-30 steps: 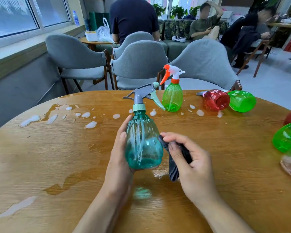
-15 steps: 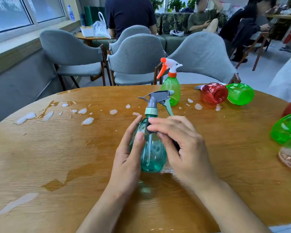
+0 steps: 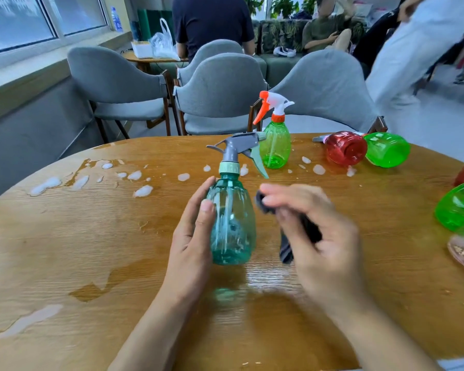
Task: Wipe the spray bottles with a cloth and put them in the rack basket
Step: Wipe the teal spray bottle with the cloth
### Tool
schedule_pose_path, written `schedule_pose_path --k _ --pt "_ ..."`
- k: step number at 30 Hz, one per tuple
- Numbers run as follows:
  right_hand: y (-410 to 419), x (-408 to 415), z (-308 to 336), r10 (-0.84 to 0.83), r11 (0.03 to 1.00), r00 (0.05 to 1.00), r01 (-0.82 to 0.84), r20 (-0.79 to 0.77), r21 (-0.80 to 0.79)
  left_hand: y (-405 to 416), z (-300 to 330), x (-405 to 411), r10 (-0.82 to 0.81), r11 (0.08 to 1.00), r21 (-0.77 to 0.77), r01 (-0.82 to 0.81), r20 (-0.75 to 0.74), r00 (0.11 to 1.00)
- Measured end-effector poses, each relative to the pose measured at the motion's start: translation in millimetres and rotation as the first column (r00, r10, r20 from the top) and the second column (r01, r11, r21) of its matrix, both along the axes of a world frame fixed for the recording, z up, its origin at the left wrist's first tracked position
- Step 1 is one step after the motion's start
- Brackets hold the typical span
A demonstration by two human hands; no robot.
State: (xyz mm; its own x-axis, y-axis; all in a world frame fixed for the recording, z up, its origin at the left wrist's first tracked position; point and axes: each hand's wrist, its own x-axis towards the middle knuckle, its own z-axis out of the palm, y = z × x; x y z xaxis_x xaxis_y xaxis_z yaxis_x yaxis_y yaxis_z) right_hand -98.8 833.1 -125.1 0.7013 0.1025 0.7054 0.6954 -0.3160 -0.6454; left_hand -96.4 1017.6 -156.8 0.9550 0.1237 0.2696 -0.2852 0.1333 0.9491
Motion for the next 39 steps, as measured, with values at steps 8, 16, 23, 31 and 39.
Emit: schedule_pose_path --k 8,16,23,31,39 --pt "13 13 -12 -0.065 0.968 0.995 0.081 0.074 -0.236 -15 -4 -5 -0.024 0.998 0.065 0.024 0.010 1.000" --pt "17 -7 -31 0.160 0.887 0.983 -0.103 0.090 -0.450 2 2 4 0.069 0.997 -0.040 -0.072 -0.064 0.996" --pt "8 -7 -21 0.148 0.986 0.960 -0.124 -0.238 0.112 7 6 4 0.010 0.998 -0.064 -0.016 -0.098 0.995" --pt "19 -3 -25 0.083 0.948 0.930 0.036 -0.358 0.316 -8 7 -2 -0.077 0.984 -0.172 0.056 -0.116 0.990" --pt "15 1 -8 -0.170 0.985 0.985 0.170 -0.001 0.044 -11 -4 -3 -0.008 1.000 0.017 0.009 -0.009 1.000"
